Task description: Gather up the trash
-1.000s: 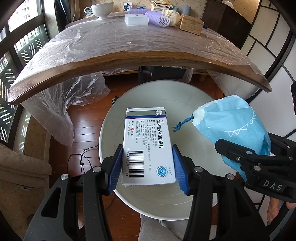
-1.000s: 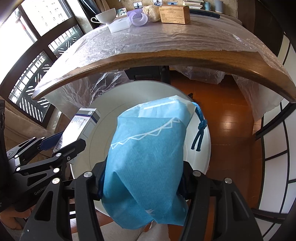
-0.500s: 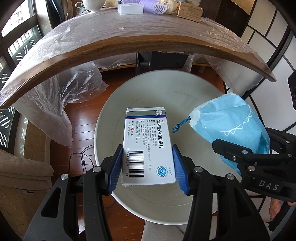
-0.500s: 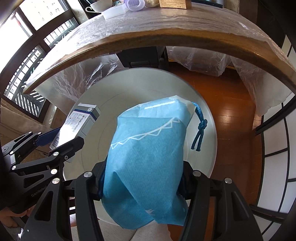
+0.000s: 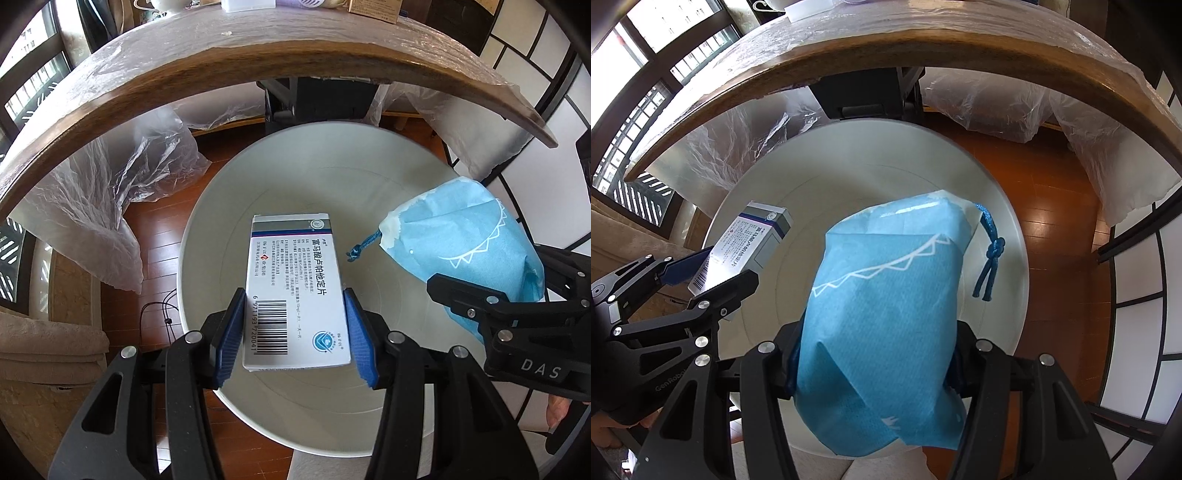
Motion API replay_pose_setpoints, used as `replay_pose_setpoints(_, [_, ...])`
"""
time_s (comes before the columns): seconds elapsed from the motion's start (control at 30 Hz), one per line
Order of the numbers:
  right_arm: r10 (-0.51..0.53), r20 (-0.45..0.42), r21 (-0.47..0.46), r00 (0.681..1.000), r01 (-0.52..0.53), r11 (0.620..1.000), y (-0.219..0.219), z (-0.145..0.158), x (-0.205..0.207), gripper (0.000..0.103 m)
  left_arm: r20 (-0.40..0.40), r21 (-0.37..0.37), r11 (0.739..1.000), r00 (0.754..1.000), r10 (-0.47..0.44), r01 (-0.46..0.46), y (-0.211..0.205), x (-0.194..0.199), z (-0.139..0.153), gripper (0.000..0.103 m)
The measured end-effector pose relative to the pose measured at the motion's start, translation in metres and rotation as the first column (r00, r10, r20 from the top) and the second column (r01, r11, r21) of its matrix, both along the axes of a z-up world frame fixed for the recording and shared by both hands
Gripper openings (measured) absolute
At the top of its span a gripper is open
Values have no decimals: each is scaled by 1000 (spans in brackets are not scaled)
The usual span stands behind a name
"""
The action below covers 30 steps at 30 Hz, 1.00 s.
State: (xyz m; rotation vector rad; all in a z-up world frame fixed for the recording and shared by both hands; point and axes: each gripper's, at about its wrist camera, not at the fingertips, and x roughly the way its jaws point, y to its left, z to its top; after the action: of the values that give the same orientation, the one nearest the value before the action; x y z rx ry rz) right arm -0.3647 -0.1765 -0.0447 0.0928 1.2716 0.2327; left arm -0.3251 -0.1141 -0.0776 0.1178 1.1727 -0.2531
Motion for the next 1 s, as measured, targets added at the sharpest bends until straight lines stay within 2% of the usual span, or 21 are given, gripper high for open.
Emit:
replay_pose_setpoints(0.33, [-6,-14,-8,1000,6,1000,-1,-4,0,59,-5,11,1000,1000,-13,13,3,5,-4,53])
replay_pose_setpoints(0.43, [-23,-11,-6,1000,23,1000,-4,-1,0,66,-3,27,1000,1000,2,-2,4,7,-3,81])
replay_pose_setpoints(0.63, [-65,29,-1,997,65,998,-10,14,3,67,13,28,1000,1000,10,-11,10,7,4,82])
replay_pose_setpoints(0.73, [-88,56,11,995,87,996,-13,24,4,82,24,35,999,999,21,-22,14,8,9,83])
replay_pose_setpoints(0.83, [-110,90,23,990,109,994,-16,36,5,87,40,35,999,999,34,-35,18,9,16,89])
replay_pose_setpoints(1.0, [-132,106,35,986,129,991,-19,54,8,89,45,-5,1000,999,30,-30,19,9,35,89])
